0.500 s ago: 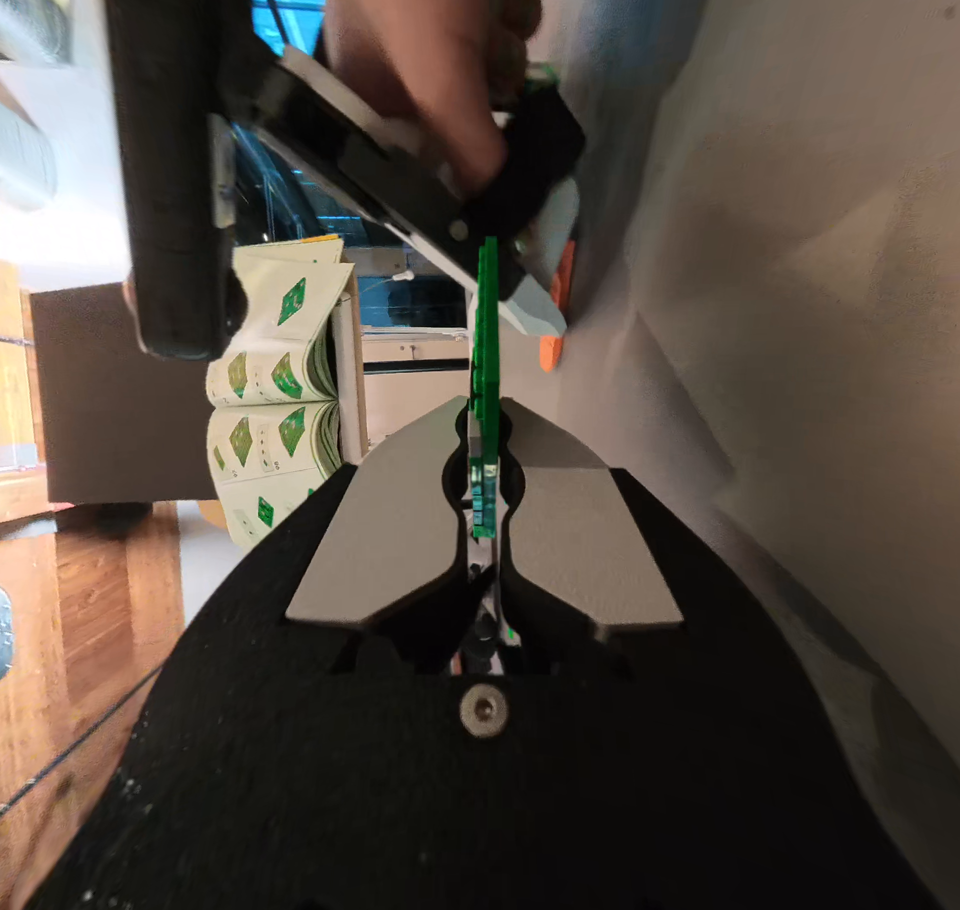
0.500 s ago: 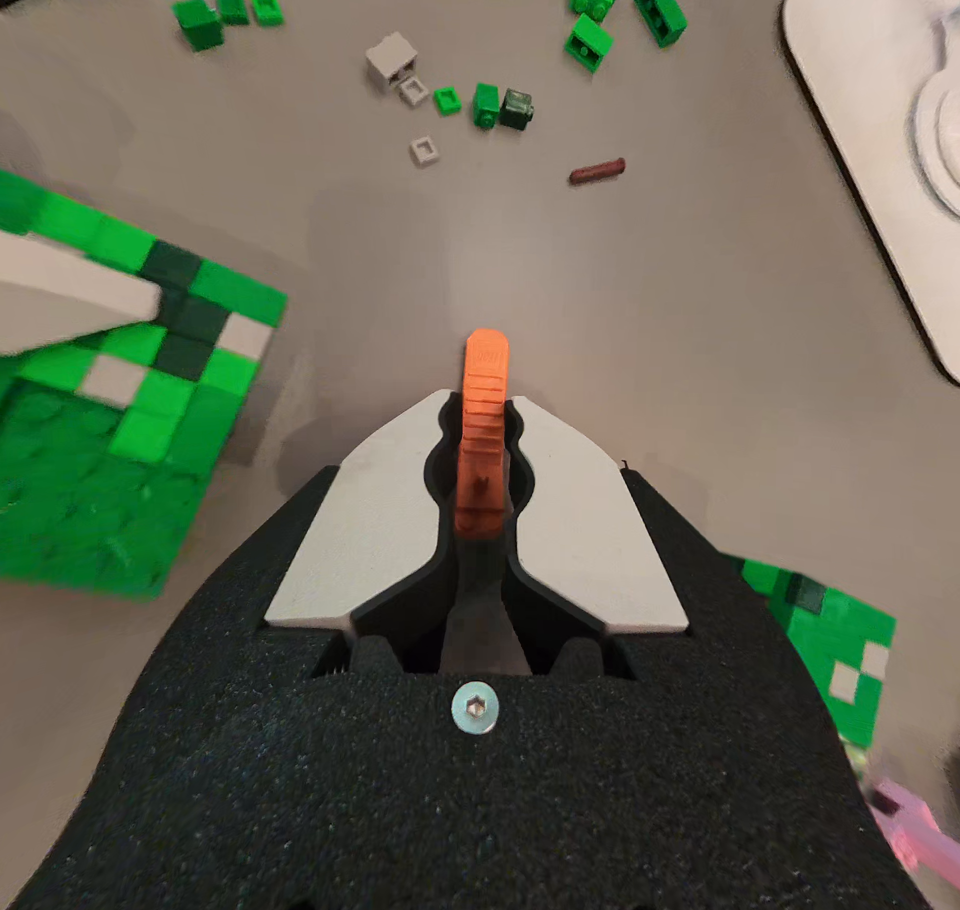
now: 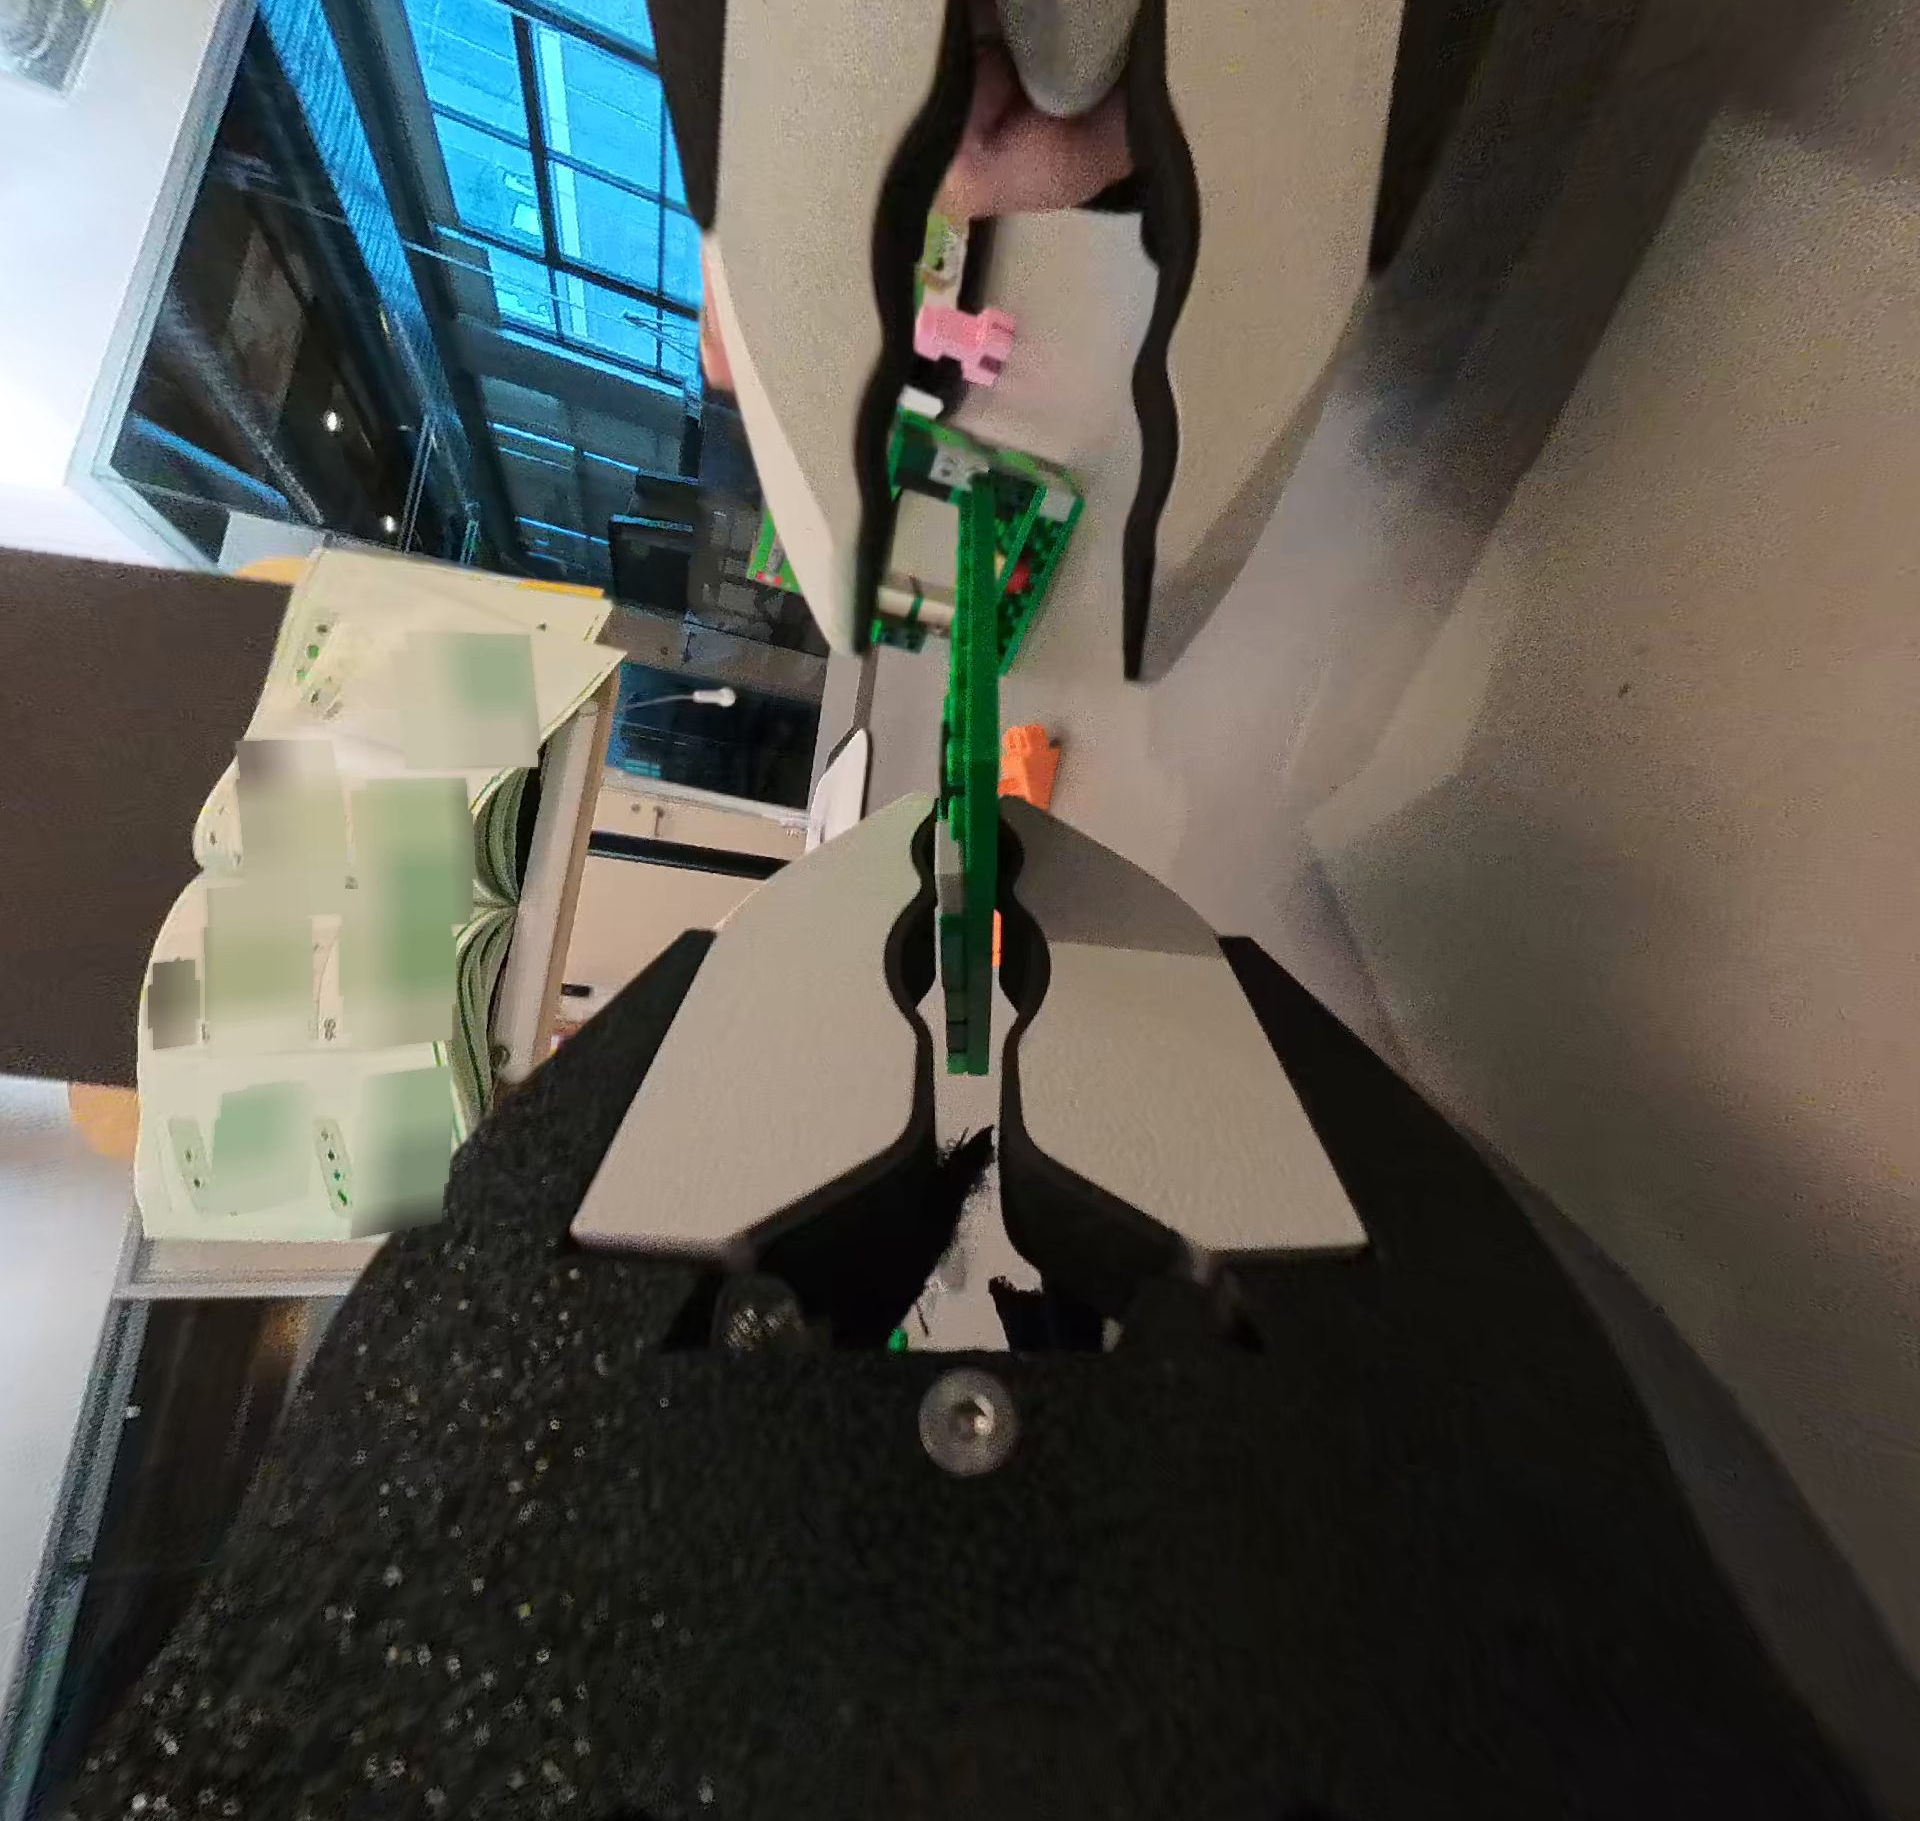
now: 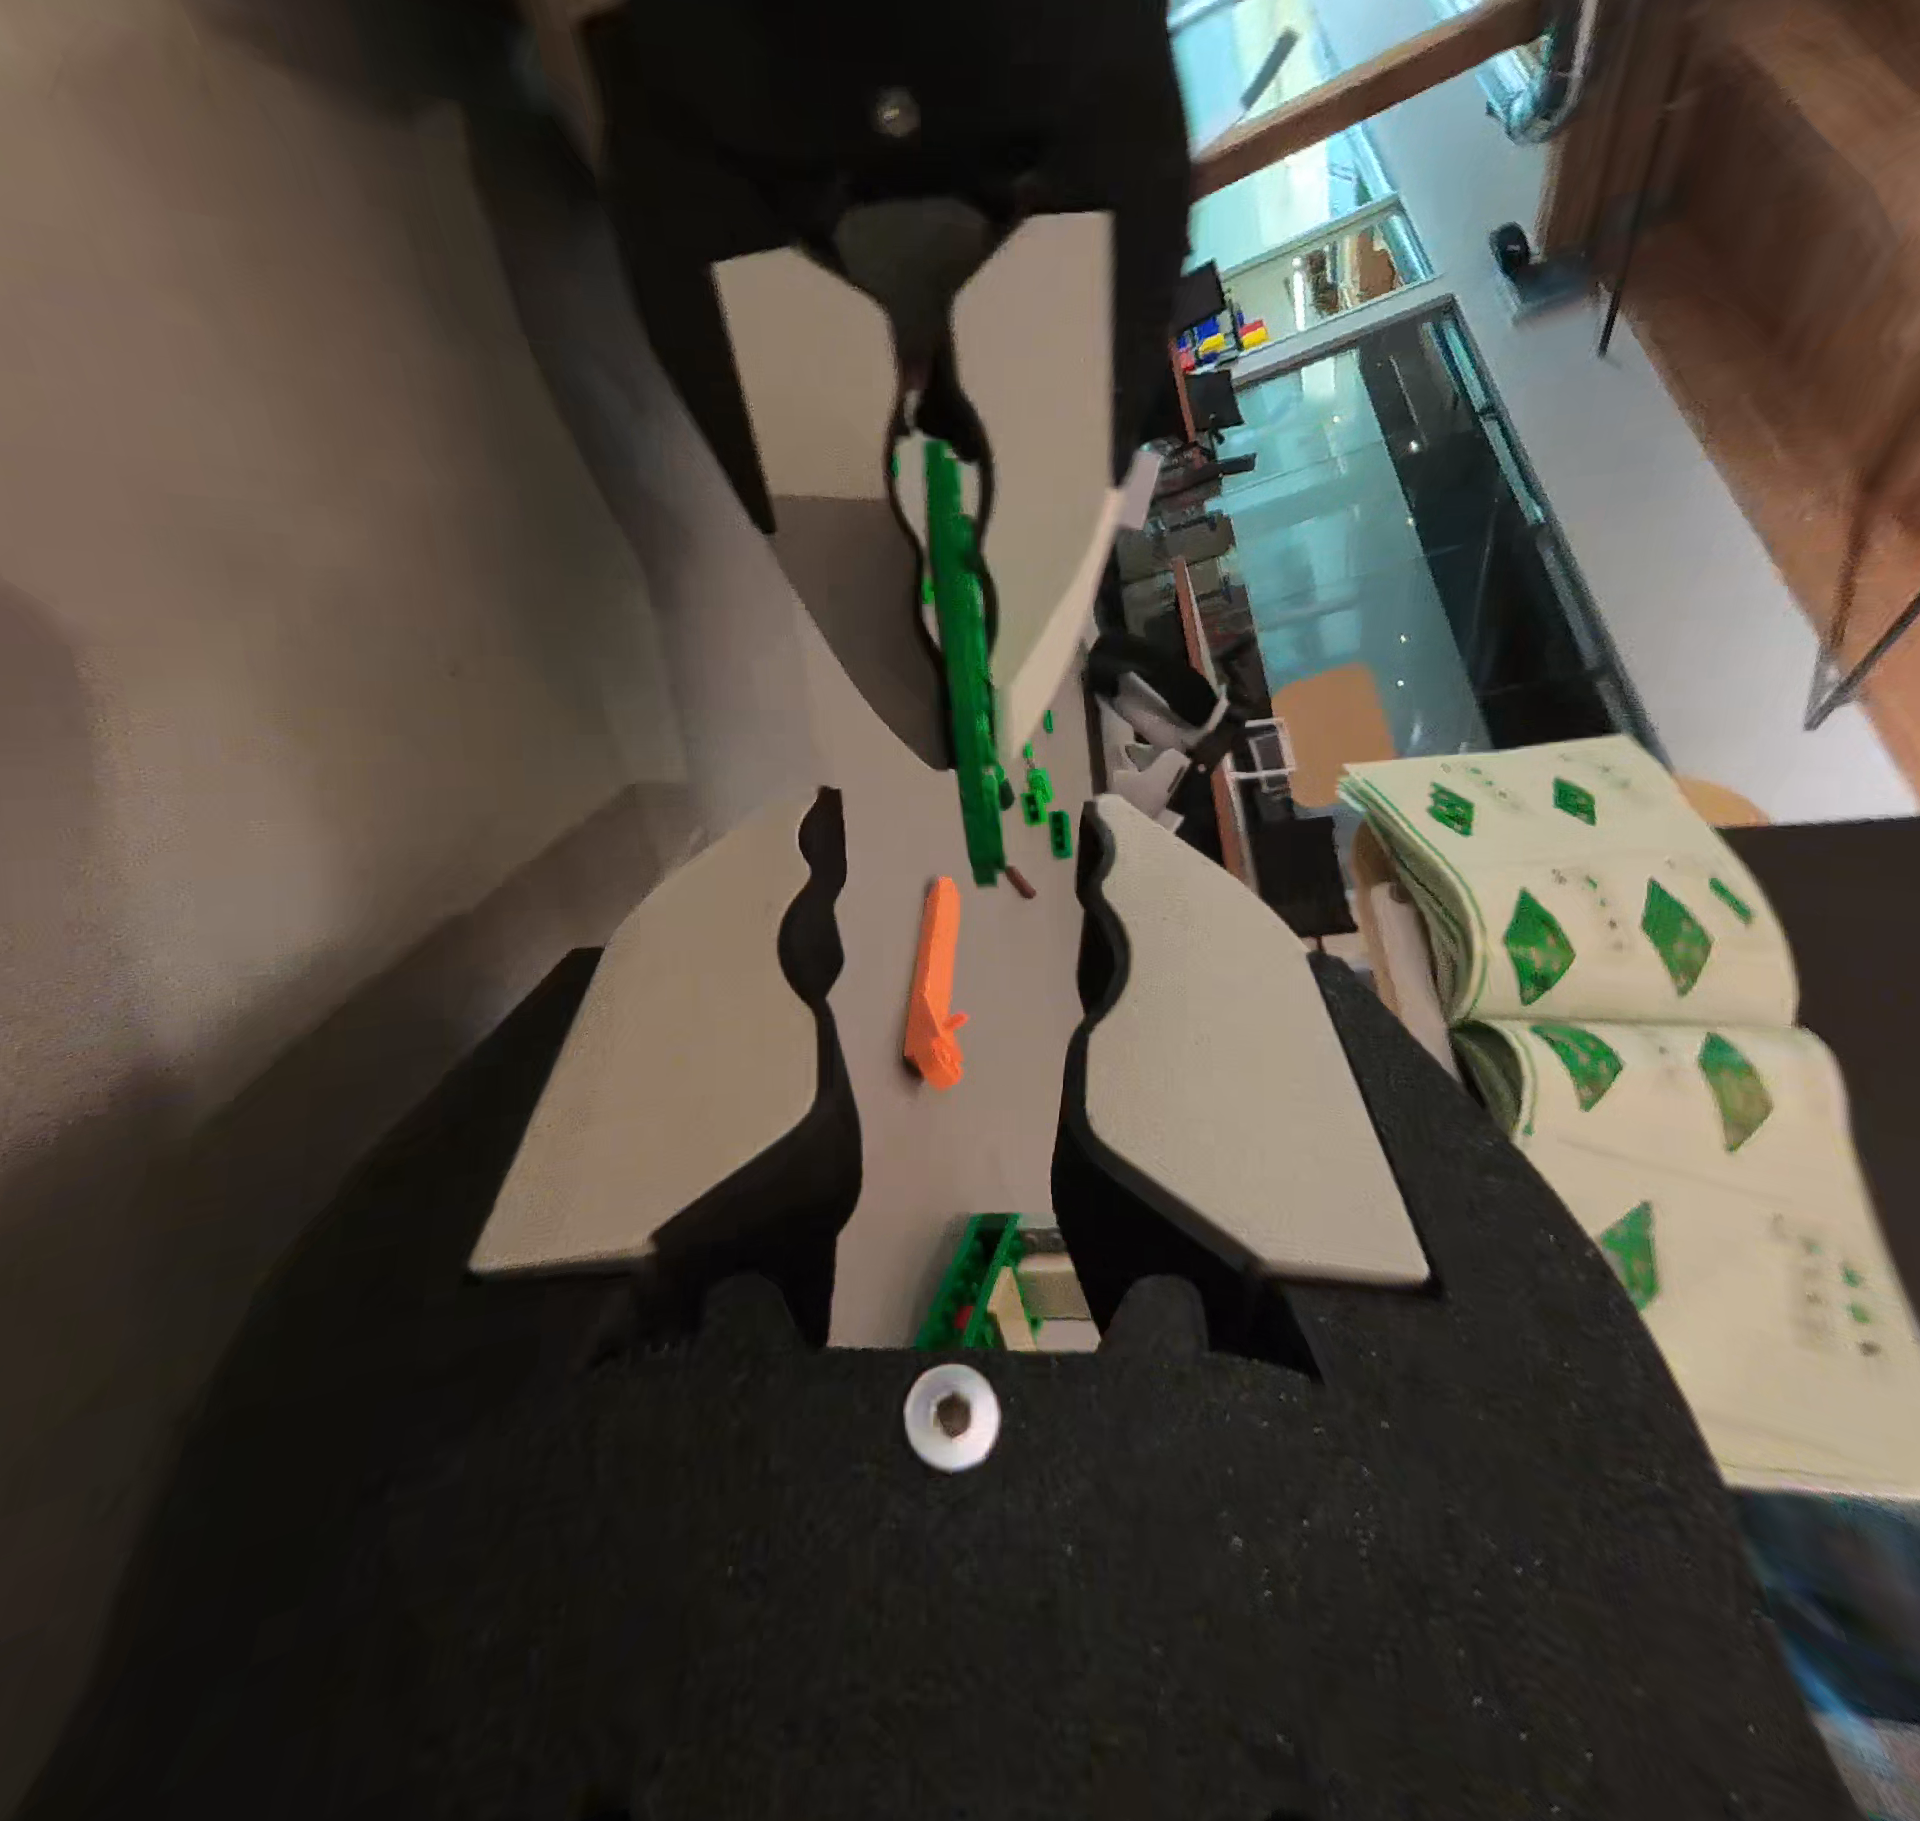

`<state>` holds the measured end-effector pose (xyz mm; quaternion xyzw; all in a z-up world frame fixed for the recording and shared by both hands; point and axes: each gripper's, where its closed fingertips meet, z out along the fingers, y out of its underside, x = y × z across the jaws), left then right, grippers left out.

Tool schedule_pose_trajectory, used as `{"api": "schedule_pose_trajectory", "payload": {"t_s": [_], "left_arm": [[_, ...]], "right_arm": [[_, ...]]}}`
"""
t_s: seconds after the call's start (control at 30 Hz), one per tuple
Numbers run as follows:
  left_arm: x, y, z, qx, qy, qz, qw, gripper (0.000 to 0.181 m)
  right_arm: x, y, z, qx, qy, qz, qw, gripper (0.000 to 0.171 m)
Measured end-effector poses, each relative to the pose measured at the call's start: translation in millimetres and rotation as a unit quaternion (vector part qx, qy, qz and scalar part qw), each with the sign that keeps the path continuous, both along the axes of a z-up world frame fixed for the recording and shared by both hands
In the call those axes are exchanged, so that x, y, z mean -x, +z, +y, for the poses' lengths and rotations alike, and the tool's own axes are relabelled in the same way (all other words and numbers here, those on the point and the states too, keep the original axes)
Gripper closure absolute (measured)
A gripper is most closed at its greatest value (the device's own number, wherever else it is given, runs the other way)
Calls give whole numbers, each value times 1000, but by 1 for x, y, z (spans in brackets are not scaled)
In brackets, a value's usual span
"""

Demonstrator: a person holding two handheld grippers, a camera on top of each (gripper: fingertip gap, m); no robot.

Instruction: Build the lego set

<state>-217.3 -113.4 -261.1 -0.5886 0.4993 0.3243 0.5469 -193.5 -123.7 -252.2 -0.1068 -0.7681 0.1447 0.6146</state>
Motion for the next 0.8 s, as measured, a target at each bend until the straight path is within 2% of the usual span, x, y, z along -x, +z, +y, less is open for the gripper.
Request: {"api": "schedule_pose_trajectory", "payload": {"t_s": [0.07, 0.13, 0.4, 0.47, 0.53, 0.6, 0.7, 0.77, 0.8], "left_arm": [[-10, -2, 2, 0, -8, 8, 1000, 175], [-17, -3, 3, 0, -14, 4, 1000, 175], [-27, -7, 6, 0, -9, 25, 1000, 175], [-28, -3, 8, -24, 0, 44, 999, 175], [-24, -1, 9, -42, 20, 83, 995, 175], [-20, -2, 6, -61, 29, 130, 989, 176], [-22, -7, 4, -60, 31, 160, 985, 176], [-31, -6, 3, -65, 19, 157, 985, 175], [-36, -6, 4, -66, 12, 155, 986, 175]], "right_arm": [[1, -4, 2, -31, -11, 7, 999, 141], [-1, -1, 0, -32, -4, 24, 999, 163], [-11, -7, 4, -28, 24, 7, 999, 165], [-13, -3, 7, 26, 19, -2, 999, 163], [-21, 4, 12, 79, 17, -18, 997, 141], [-34, 6, 19, 149, 21, -52, 987, 131], [-57, -2, 35, 263, 0, -125, 957, 143], [-75, -13, 39, 327, -8, -190, 926, 153], [-81, -19, 41, 359, -19, -221, 907, 152]]}}
